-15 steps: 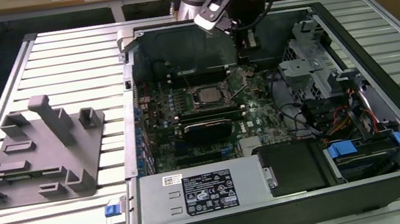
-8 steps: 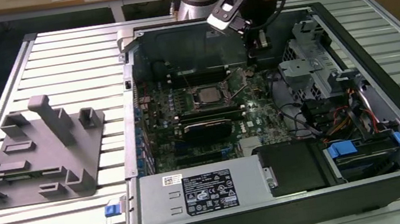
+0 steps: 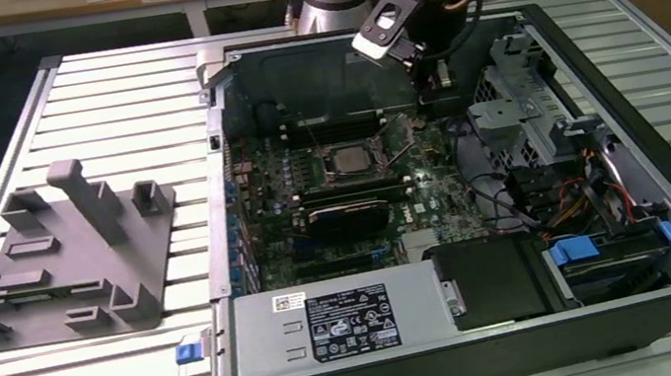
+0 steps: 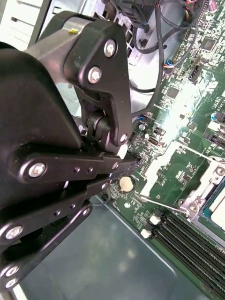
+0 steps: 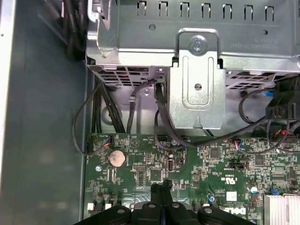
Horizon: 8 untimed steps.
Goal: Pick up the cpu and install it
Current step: 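Close the cpu cover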
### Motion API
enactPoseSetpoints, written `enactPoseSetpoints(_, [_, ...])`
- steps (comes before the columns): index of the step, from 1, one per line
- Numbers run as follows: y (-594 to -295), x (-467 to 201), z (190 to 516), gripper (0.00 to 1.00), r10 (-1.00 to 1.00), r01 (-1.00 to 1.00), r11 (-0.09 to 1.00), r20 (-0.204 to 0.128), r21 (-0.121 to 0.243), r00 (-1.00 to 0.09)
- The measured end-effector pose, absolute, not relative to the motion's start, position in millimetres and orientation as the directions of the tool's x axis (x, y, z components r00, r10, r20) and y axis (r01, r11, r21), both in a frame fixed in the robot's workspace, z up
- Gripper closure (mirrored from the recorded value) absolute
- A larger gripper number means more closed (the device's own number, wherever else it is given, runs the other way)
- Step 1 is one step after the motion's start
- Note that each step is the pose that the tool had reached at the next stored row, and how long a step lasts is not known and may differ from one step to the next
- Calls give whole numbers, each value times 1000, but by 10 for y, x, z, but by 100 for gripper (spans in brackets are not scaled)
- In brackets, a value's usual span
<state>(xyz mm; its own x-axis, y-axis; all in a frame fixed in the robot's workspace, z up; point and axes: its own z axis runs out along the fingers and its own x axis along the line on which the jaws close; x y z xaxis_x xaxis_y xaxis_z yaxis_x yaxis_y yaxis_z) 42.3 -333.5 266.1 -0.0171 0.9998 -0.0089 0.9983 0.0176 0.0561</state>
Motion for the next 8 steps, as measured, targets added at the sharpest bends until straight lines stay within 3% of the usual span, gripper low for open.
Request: enactPoseSetpoints(8, [-3335, 491, 2617, 89, 1000, 998, 19, -23, 54, -17])
